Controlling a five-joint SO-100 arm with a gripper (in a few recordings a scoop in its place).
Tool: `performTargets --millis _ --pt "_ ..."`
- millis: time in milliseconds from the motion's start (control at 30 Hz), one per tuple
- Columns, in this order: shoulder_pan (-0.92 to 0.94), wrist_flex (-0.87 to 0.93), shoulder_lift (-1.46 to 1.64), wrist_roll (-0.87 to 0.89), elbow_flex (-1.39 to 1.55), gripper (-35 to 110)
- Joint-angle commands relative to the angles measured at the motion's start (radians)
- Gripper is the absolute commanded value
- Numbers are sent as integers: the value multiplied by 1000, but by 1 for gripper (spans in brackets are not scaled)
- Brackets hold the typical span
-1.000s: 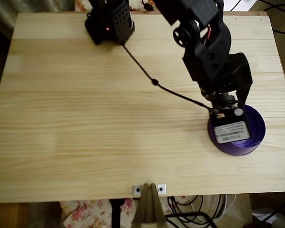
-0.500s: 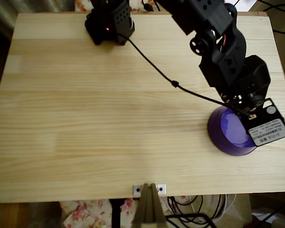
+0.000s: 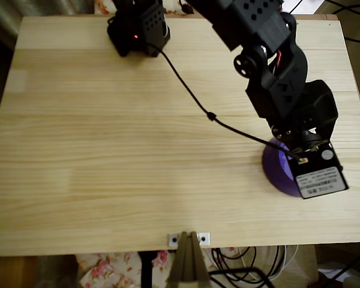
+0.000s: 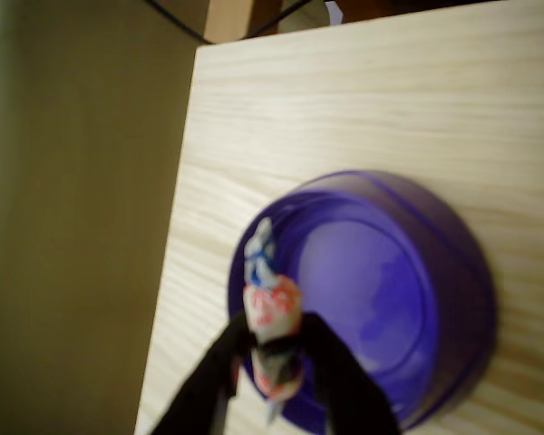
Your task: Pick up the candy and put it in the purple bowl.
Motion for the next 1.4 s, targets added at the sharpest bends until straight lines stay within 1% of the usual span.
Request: performTargets --millis 0,367,600,667,733,933,1133,1367 --pt "3 -9 51 18 -44 8" --pt "9 -18 57 58 -8 13" --pt "9 -20 97 71 31 13" --pt "5 -14 127 71 49 10" --pt "2 32 155 80 48 0" --pt "8 169 276 49 54 0" --pt "66 325 388 2 54 0" --pt "169 333 715 -115 272 0"
